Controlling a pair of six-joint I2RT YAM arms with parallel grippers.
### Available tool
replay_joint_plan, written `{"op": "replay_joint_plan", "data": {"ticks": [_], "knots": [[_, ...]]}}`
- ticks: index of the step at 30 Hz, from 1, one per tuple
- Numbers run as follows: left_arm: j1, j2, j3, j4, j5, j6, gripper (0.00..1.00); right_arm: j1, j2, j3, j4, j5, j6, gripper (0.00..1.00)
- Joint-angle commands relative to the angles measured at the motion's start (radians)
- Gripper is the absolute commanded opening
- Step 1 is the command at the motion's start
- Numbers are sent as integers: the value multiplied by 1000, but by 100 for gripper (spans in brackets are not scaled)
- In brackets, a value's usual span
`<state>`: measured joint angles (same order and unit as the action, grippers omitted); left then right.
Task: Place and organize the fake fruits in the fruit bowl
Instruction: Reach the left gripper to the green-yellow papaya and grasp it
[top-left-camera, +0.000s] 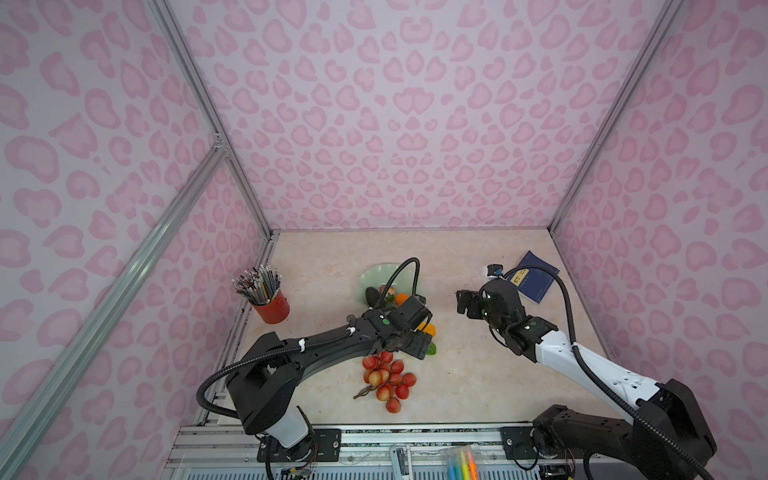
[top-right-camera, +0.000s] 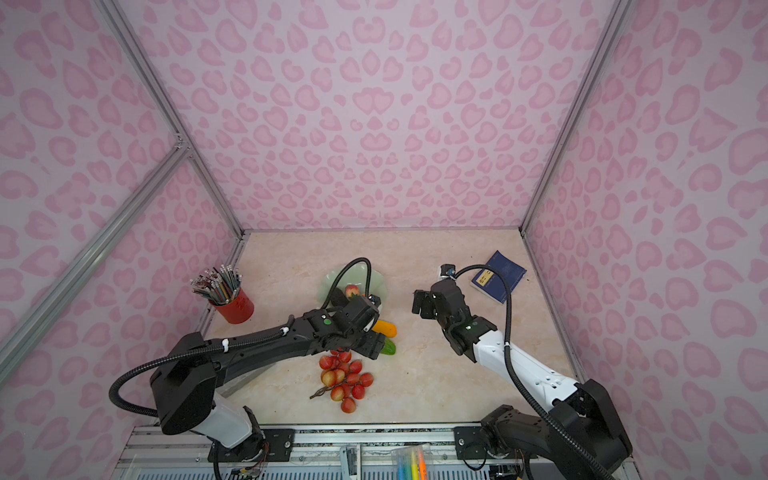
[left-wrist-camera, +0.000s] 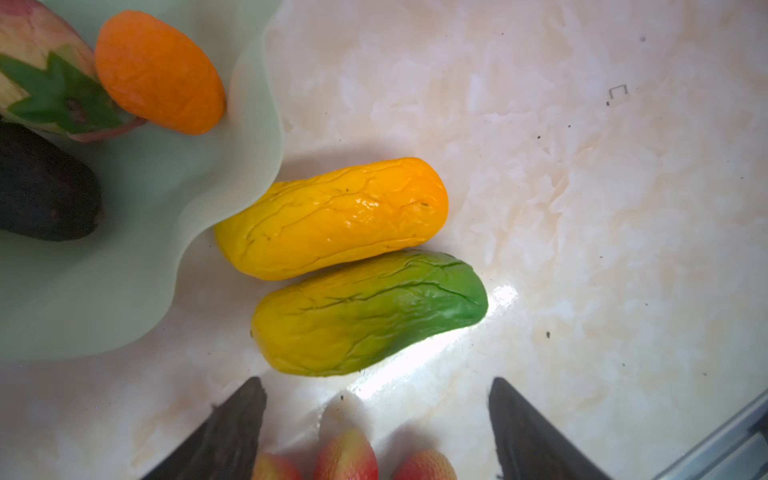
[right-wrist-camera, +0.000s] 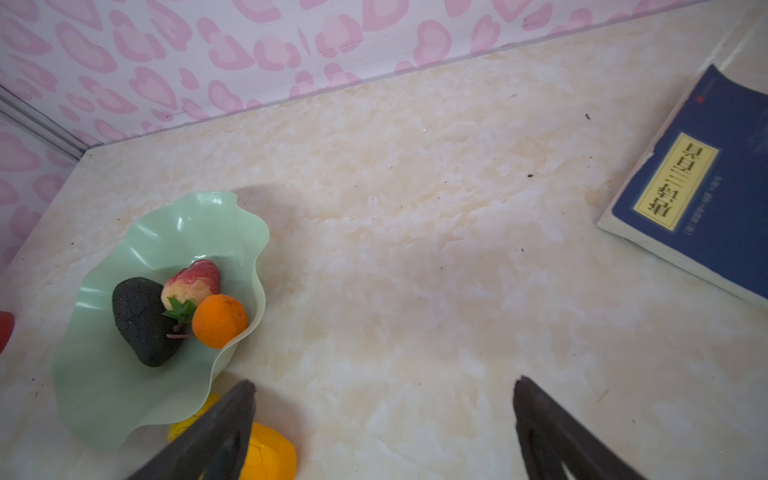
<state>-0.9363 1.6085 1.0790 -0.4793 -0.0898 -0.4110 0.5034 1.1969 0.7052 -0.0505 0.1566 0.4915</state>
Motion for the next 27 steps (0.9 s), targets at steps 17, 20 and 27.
{"op": "replay_joint_plan", "data": {"ticks": [17, 20, 27], "knots": [[-38, 142, 153, 24, -44, -139, 90, -120, -106, -73, -7, -21, -42, 96], [-42, 178, 182, 24, -24, -138, 88, -132, -121, -75, -17, -26, -45, 96], [-49, 235, 187, 37, 45, -138, 84, -150, -174, -119, -13, -21, -36, 96]]}}
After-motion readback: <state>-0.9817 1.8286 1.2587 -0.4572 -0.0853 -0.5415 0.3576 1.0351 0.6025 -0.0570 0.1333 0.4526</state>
